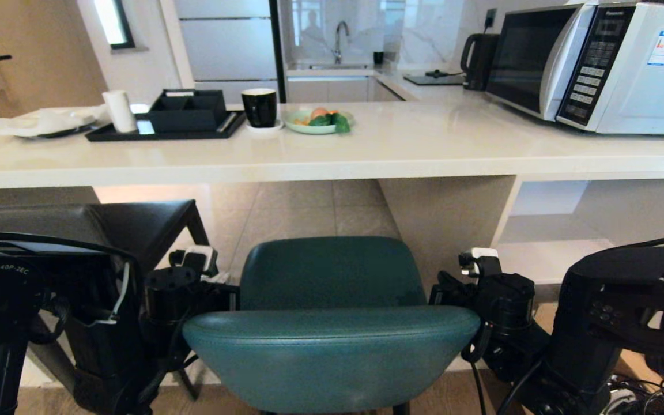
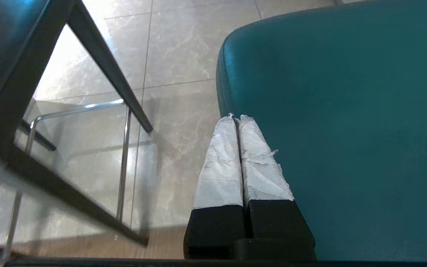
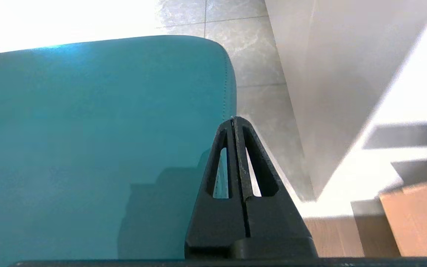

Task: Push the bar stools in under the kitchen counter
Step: Pull the blue chair out from under the dining table

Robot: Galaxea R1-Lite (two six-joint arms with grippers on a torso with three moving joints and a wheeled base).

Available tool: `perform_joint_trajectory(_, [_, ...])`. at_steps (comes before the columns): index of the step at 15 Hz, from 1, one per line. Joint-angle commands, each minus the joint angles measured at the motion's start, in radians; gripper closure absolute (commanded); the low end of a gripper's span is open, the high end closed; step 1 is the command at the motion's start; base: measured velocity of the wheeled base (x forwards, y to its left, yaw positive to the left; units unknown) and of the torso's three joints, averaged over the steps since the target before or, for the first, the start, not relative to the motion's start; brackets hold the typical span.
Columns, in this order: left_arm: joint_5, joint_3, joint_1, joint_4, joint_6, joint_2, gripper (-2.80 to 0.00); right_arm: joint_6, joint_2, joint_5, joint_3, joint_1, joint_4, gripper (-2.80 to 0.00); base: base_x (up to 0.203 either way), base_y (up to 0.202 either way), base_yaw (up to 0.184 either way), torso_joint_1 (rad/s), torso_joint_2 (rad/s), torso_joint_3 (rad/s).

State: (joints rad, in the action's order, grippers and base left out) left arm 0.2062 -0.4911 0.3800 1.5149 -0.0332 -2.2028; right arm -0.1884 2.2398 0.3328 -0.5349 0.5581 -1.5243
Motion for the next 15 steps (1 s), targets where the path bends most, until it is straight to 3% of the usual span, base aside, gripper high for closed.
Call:
perform_joint_trajectory(1, [0.001, -0.006, 0.028, 0.015, -0.002, 0.005, 0.00, 0.000, 0.003, 0.000, 0.000, 0.003, -0.006, 0.00, -0.193, 0.000, -0.001, 0.005, 0.00, 0.000])
perform_joint_trajectory(10, [0.001, -0.007, 0.030, 0.015, -0.001, 0.008, 0.00, 0.003, -0.008, 0.002, 0.000, 0.003, -0.006, 0.00, -0.189, 0.000, -0.001, 0.004, 0.00, 0.001])
perform_joint_trajectory(15, [0.001, -0.013, 0.020, 0.015, -0.001, 0.006, 0.00, 0.003, -0.006, 0.003, -0.005, 0.001, -0.006, 0.00, -0.020, 0.000, 0.000, -0.002, 0.00, 0.000])
